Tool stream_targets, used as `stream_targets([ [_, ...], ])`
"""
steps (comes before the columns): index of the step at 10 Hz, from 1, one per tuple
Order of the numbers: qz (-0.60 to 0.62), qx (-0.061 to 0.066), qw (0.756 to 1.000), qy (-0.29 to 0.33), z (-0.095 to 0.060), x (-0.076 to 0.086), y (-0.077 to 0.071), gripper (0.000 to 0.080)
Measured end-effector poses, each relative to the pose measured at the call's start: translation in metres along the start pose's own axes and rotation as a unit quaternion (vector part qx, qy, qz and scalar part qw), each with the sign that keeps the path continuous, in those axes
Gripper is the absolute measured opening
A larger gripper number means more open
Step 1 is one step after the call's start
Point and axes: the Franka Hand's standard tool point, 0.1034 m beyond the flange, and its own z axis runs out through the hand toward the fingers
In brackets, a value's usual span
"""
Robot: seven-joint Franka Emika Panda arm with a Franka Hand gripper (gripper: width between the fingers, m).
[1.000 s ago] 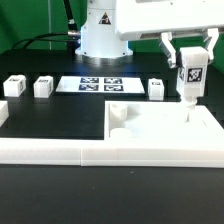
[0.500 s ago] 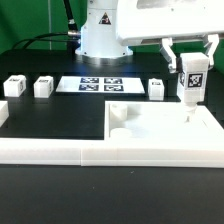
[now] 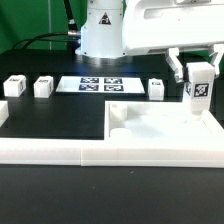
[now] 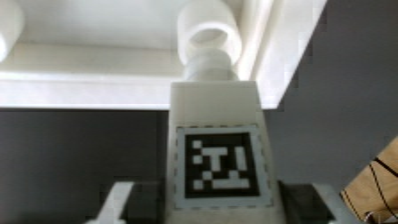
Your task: Assemble square table
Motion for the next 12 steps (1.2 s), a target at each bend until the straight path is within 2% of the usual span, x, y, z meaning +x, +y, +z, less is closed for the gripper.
stream_targets([
  [1,0.0,-0.001,1.0,-0.002,0.005,-0.005,0.001,0.0291],
  [5,-0.003,0.001,1.0,0.009,0.013,0.0,-0.005,0.0291],
  [9,-0.004,0.001,1.0,0.007,0.025,-0.006,-0.007,0.0291],
  [12,-0.004,-0.001,1.0,0.018,0.026,-0.005,-0.007,0.0291],
])
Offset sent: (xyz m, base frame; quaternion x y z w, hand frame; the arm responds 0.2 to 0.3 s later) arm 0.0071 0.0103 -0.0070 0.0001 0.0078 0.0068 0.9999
